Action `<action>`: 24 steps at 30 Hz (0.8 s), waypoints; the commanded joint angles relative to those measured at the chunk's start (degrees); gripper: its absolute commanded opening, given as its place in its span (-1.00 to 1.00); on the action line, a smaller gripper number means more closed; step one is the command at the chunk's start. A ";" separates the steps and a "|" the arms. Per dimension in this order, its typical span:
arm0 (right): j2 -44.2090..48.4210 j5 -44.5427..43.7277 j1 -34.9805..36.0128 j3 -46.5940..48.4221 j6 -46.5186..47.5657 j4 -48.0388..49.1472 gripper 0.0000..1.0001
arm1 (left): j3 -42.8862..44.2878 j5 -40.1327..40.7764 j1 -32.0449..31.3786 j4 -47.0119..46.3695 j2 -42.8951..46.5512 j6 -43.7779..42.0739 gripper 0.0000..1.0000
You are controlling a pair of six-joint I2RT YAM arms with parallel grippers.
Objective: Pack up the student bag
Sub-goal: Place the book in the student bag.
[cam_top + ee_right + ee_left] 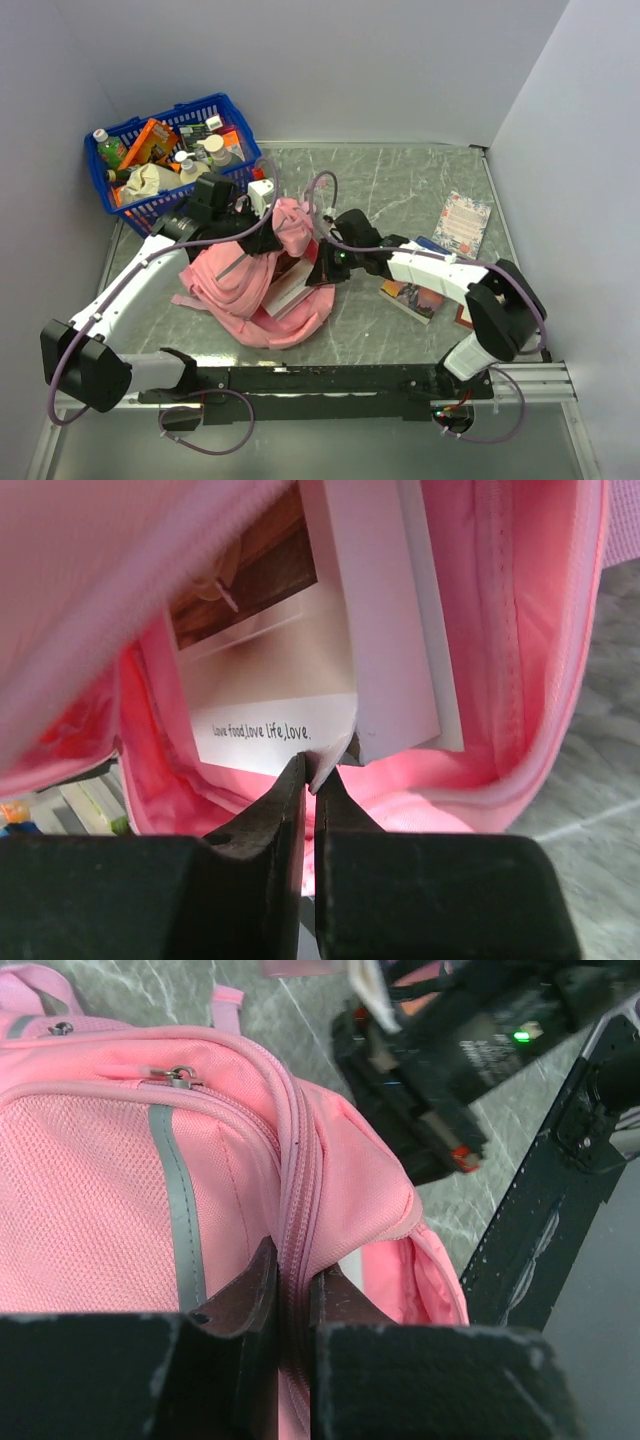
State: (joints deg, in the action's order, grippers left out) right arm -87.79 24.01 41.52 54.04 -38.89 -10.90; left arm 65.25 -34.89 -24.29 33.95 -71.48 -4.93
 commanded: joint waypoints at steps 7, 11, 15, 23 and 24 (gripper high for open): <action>-2.42 -3.25 1.99 2.48 2.85 4.67 0.21 | 1.55 -8.97 -2.78 -3.89 1.52 -0.17 -0.98; 8.14 -8.74 0.24 -1.20 3.22 -0.19 1.00 | -1.00 -7.21 -2.69 -4.60 2.05 -1.31 -0.98; 16.94 -2.40 -9.67 -10.26 -3.02 3.78 1.00 | -1.18 -5.01 -2.78 -4.16 2.05 -2.10 -0.98; 29.85 -18.80 -15.68 -13.69 -7.40 -23.33 0.90 | -1.80 -3.78 -2.69 -4.16 2.75 -2.37 -0.98; 33.78 -23.78 -15.76 -14.05 -8.55 -26.51 0.89 | -1.88 -3.43 -2.78 -3.99 2.75 -2.45 -0.98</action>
State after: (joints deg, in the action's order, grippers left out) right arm -63.29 14.33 26.68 42.57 -41.74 -20.18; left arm 63.24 -34.68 -26.52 33.80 -70.85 -6.52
